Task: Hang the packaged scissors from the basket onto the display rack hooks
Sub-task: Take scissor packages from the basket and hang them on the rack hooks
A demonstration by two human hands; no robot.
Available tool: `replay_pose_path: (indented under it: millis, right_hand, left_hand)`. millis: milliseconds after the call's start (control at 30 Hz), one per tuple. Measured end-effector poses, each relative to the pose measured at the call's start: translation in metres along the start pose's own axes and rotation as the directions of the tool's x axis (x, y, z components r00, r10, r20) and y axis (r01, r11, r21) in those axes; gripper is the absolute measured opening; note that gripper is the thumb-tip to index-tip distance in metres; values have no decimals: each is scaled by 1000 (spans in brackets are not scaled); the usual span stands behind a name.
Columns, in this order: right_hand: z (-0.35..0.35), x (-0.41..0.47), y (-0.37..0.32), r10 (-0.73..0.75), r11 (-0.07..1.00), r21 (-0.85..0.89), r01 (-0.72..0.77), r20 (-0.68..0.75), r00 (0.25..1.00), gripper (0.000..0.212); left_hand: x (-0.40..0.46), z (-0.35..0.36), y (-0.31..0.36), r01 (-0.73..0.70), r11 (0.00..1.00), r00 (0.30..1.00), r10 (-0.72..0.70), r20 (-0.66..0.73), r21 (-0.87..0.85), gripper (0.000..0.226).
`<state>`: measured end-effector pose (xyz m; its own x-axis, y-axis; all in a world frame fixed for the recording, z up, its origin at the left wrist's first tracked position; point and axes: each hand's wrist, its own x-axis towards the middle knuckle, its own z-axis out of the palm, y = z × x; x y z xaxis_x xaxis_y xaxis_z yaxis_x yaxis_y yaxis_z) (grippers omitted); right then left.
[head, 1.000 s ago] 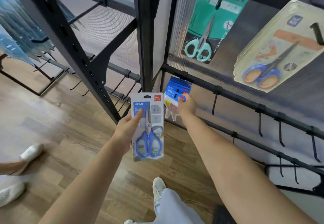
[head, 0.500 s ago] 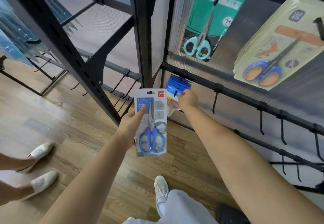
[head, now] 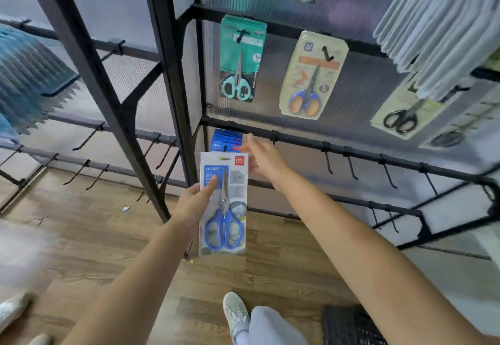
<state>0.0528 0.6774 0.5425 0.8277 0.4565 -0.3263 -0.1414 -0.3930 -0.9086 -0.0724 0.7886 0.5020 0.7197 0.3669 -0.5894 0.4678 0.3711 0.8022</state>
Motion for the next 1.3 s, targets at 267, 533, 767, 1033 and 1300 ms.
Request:
replay_pose_path:
  millis: [267,533,767,1033,1300]
  right_hand:
    - [-43,-130,-8,-152,970,-199,139,-52,987,24]
    - [-99,-223,1,-208,951,-275,140,-236,949,9]
    - [-136,-264,20,-229,953,-258,157,-282,932,8]
    - [-197,-261,40,-252,934,-310,177,-223,942,7]
    - [-303,-281,83,-291,887,-433,159,-259,921,9]
  left_hand:
    - [-85,36,-3,-167,976,978,146,147,141,30]
    - [-157,98,-19,-265,953,932,215,293,145,16]
    - [-184,133,-41,-248,953,921,175,348,176,38]
    - [-179,182,-70,-251,958,938,205,279,141,41]
    - [-195,299,-107,-229,965,926,176,333,127,29]
